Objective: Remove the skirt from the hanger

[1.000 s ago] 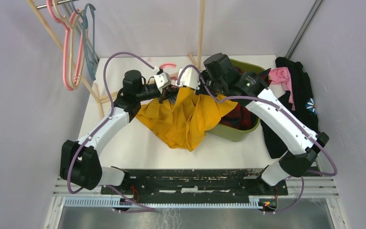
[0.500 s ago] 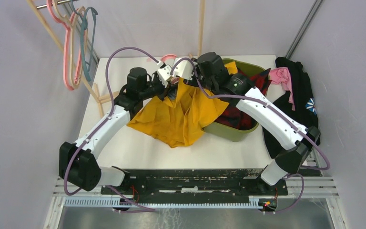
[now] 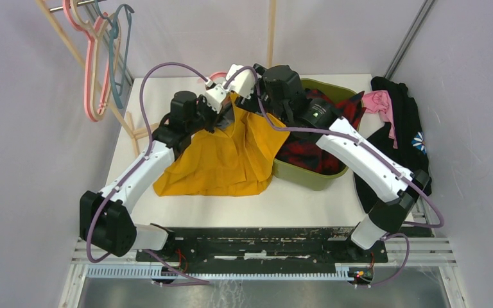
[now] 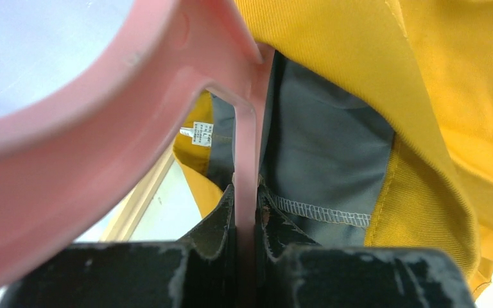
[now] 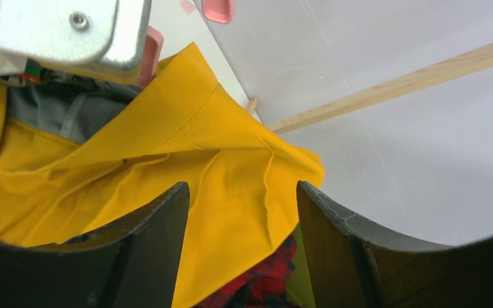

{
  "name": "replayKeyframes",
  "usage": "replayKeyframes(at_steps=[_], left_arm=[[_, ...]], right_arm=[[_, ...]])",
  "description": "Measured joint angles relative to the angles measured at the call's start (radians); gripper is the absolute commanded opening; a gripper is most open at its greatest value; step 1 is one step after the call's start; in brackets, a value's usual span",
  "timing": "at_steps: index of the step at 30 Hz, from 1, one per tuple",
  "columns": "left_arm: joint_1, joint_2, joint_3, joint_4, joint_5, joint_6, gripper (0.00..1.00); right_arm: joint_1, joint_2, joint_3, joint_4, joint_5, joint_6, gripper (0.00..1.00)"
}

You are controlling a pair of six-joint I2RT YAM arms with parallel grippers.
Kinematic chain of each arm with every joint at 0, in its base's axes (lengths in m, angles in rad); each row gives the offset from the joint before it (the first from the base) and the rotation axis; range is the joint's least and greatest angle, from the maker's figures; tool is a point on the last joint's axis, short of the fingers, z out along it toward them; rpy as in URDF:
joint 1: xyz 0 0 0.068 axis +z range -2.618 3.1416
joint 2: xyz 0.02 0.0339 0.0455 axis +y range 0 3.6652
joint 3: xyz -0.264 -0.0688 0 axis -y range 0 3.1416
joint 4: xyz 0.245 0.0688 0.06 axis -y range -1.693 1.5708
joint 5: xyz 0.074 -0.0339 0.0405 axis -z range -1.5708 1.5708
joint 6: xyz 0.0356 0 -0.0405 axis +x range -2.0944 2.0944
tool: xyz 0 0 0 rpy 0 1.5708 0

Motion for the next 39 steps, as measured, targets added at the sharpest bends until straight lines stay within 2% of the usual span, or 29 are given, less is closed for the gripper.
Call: replayKeyframes(at_steps=[6, 14, 21, 24, 26, 27, 28, 29, 30, 34, 39], left_arm=[[0.0, -0.012, 0.004, -0.021, -0.014, -0.003, 0.03], [0.0, -0.029, 0.013, -0.036, -0.015, -0.003, 0.03], [0.0, -0.036, 0.014, -0.045, -0.015, -0.003, 0.03], [-0.001, -0.048, 0.014, -0.052, -0.015, -0.01, 0.03], [-0.001, -0.063, 0.014, -0.056, -0.017, -0.024, 0.03], [0.0, -0.068, 0.014, -0.058, -0.019, -0.034, 0.03], [0.005, -0.074, 0.014, -0.06, -0.025, -0.044, 0.03], [0.009, -0.079, 0.014, -0.066, -0.034, -0.052, 0.03], [0.013, -0.083, 0.014, -0.074, -0.042, -0.058, 0.03], [0.008, -0.122, 0.014, -0.103, -0.043, -0.061, 0.03], [-0.003, -0.167, 0.013, -0.112, -0.042, -0.061, 0.03]], right_arm=[[0.0, 0.069, 0.045, 0.043, -0.045, 0.14, 0.63], [0.002, 0.12, 0.05, 0.049, -0.183, 0.371, 0.61], [0.006, 0.136, 0.051, 0.065, -0.232, 0.484, 0.6], [0.007, 0.156, 0.051, 0.077, -0.213, 0.503, 0.56], [0.007, 0.173, 0.051, 0.086, -0.188, 0.51, 0.51], [0.007, 0.179, 0.051, 0.088, -0.177, 0.511, 0.45], [0.009, 0.185, 0.051, 0.092, -0.161, 0.511, 0.34], [0.012, 0.192, 0.052, 0.098, -0.139, 0.511, 0.15], [0.015, 0.198, 0.055, 0.103, -0.107, 0.51, 0.03], [0.018, 0.23, 0.06, 0.126, 0.056, 0.492, 0.01], [0.019, 0.248, 0.069, 0.159, 0.167, 0.469, 0.01]])
